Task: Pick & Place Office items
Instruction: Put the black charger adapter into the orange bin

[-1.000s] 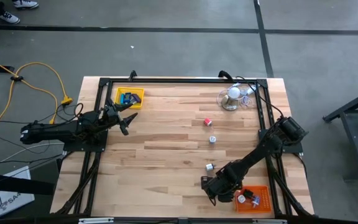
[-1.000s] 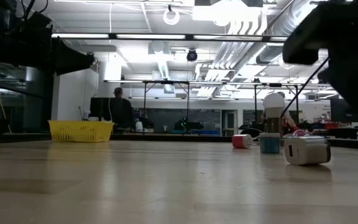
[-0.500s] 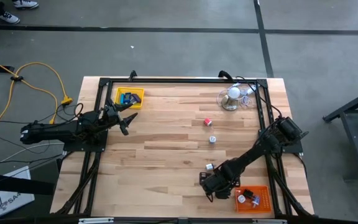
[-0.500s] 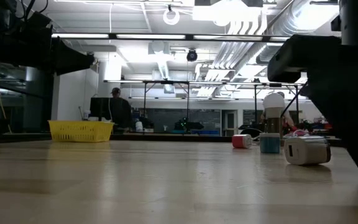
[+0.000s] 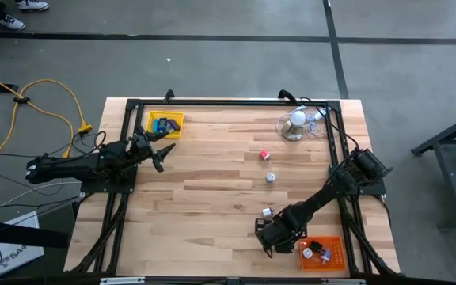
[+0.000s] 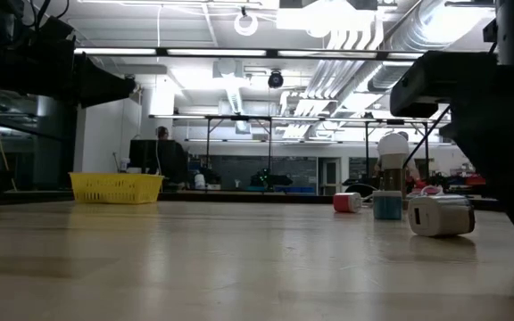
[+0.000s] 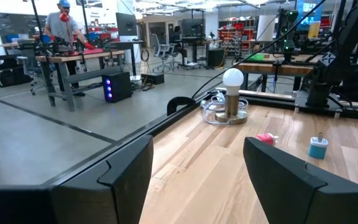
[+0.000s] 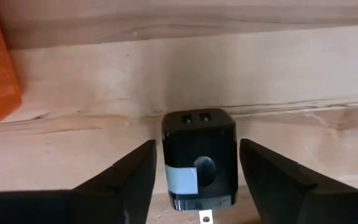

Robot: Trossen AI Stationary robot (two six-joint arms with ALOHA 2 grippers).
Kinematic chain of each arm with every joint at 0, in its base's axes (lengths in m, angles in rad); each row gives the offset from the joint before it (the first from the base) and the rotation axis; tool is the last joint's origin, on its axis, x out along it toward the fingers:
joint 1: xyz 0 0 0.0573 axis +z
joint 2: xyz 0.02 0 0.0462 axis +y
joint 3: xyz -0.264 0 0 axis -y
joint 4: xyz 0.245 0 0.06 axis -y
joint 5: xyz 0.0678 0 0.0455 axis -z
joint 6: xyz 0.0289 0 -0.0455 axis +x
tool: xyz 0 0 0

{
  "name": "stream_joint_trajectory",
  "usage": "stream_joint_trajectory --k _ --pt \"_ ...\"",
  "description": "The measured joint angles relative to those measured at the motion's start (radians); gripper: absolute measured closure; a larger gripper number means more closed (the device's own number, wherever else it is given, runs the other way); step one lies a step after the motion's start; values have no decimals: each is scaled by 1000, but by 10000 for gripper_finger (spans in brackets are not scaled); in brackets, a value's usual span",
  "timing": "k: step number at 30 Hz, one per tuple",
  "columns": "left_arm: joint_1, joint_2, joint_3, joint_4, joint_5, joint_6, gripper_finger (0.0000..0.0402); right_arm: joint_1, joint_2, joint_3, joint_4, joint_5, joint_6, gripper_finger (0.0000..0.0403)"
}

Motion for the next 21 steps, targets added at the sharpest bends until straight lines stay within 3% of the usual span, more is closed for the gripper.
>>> stream_joint_trajectory --k 11,21 --pt "0 0 0 0 0 0 159 0 -1 0 -4 2 1 253" --pt "0 0 0 0 0 0 159 0 -1 0 -3 2 0 251"
